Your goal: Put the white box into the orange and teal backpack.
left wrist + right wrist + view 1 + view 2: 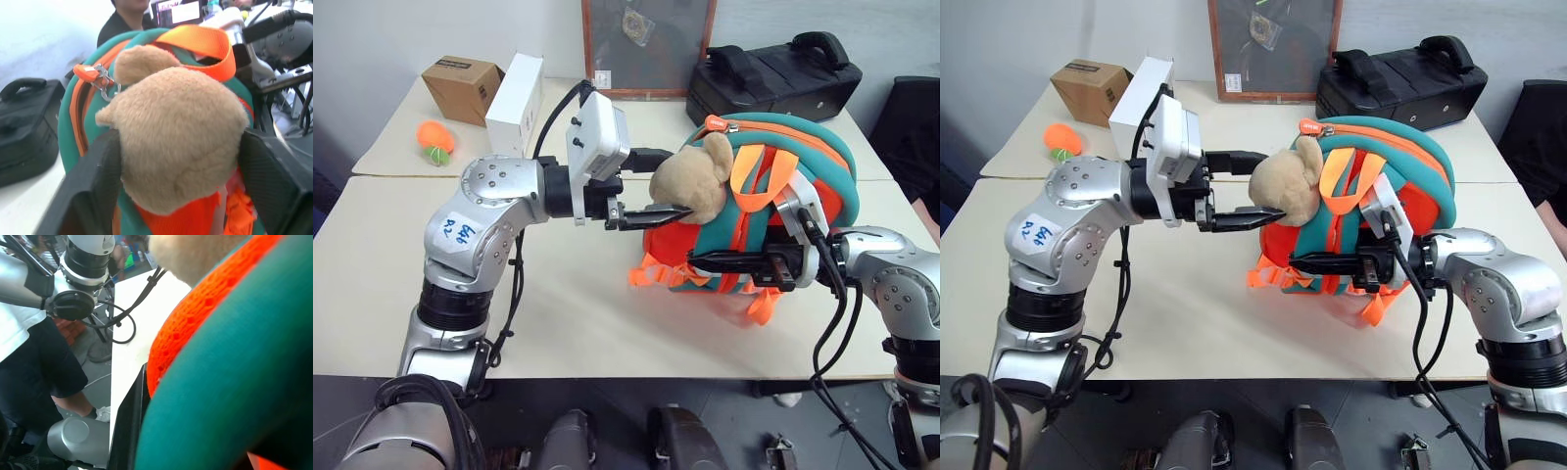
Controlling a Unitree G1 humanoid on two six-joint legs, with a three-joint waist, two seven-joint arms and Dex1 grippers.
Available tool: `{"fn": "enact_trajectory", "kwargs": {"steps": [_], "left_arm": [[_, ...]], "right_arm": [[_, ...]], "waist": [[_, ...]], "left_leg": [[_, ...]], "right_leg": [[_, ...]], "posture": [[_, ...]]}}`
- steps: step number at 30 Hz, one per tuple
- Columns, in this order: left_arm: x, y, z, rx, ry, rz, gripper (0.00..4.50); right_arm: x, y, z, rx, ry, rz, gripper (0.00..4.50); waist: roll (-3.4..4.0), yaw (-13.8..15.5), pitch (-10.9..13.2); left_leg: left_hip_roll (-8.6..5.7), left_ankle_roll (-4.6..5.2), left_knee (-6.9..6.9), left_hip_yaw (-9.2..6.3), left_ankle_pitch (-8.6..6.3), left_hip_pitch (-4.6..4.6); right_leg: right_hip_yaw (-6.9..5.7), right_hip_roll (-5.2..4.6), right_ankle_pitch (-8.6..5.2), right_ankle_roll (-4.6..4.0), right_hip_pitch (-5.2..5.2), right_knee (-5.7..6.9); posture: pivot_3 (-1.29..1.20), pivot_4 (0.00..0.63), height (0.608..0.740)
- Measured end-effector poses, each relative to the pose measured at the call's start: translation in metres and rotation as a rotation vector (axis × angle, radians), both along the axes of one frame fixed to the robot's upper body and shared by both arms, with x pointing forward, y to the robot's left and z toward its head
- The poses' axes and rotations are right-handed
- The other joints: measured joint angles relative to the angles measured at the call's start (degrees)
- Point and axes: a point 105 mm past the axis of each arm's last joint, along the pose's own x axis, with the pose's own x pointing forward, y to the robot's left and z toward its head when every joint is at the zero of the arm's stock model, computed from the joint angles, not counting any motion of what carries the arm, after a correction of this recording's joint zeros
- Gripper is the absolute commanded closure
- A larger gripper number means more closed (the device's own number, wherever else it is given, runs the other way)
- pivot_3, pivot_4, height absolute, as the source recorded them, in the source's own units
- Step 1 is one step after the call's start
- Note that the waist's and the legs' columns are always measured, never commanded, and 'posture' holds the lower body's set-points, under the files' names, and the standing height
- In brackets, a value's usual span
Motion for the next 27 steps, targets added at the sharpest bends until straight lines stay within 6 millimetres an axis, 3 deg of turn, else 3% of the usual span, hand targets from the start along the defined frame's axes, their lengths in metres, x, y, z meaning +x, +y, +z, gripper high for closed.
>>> {"fn": "enact_trajectory", "kwargs": {"steps": [5, 8, 12, 14, 18, 20, 27], "left_arm": [[0.004, 0.001, -0.003, 0.006, 0.002, 0.007, 3.12], [0.005, 0.003, -0.003, 0.008, 0.007, 0.013, 3.55], [0.007, 0.009, -0.003, 0.024, 0.006, 0.03, 3.57], [0.019, 0.02, -0.003, 0.034, 0.015, 0.09, 3.57], [0.062, 0.06, 0.016, 0.052, -0.02, 0.308, 3.57], [0.067, 0.075, 0.024, 0.051, -0.035, 0.34, 3.57], [0.063, 0.097, -0.01, 0.125, 0.044, 0.328, 3.57]], "right_arm": [[0.001, 0.0, 0.001, -0.002, -0.004, -0.006, 4.5], [0.002, 0.0, 0.001, -0.002, -0.005, -0.012, 4.5], [0.002, 0.0, -0.001, 0.004, 0.004, -0.024, 4.5], [0.002, -0.002, -0.002, 0.009, 0.016, -0.034, 4.5], [-0.007, -0.012, -0.008, 0.016, 0.05, -0.022, 4.5], [-0.008, -0.018, -0.009, 0.018, 0.059, -0.039, 4.5], [-0.009, -0.022, -0.012, 0.029, 0.073, -0.056, 4.5]], "waist": [[0.0, -0.1, 0.0], [0.0, 0.0, 0.0], [0.0, -0.1, 0.0], [0.0, -0.1, 0.0], [0.0, 0.0, 0.0], [0.01, -0.2, 0.0], [0.03, -0.4, 0.0]], "left_leg": [[0.0, -0.01, -0.02, 0.0, 0.0, 0.01], [-0.01, 0.0, -0.01, 0.0, 0.0, 0.0], [0.01, 0.0, -0.02, 0.0, 0.0, 0.01], [0.01, -0.01, -0.01, 0.0, 0.01, 0.02], [-0.02, 0.03, 0.0, 0.0, 0.0, 0.0], [-0.02, 0.08, -0.06, 0.07, -0.05, 0.02], [0.02, 0.04, -0.07, 0.12, -0.04, 0.05]], "right_leg": [[0.0, 0.0, 0.0, 0.0, 0.0, 0.0], [0.0, -0.01, 0.0, 0.0, 0.0, 0.0], [0.0, 0.0, 0.0, 0.0, 0.0, 0.0], [0.0, 0.01, 0.0, 0.0, 0.0, 0.02], [-0.06, 0.01, 0.0, 0.0, 0.0, -0.02], [-0.01, -0.01, 0.0, 0.0, 0.0, -0.05], [0.05, 0.0, 0.0, 0.0, -0.04, 0.01]], "posture": [[0.0, 0.15, 0.74], [0.0, 0.15, 0.74], [0.0, 0.15, 0.74], [0.0, 0.15, 0.74], [0.0, 0.15, 0.74], [0.0, 0.15, 0.74], [0.0, 0.15, 0.74]]}}
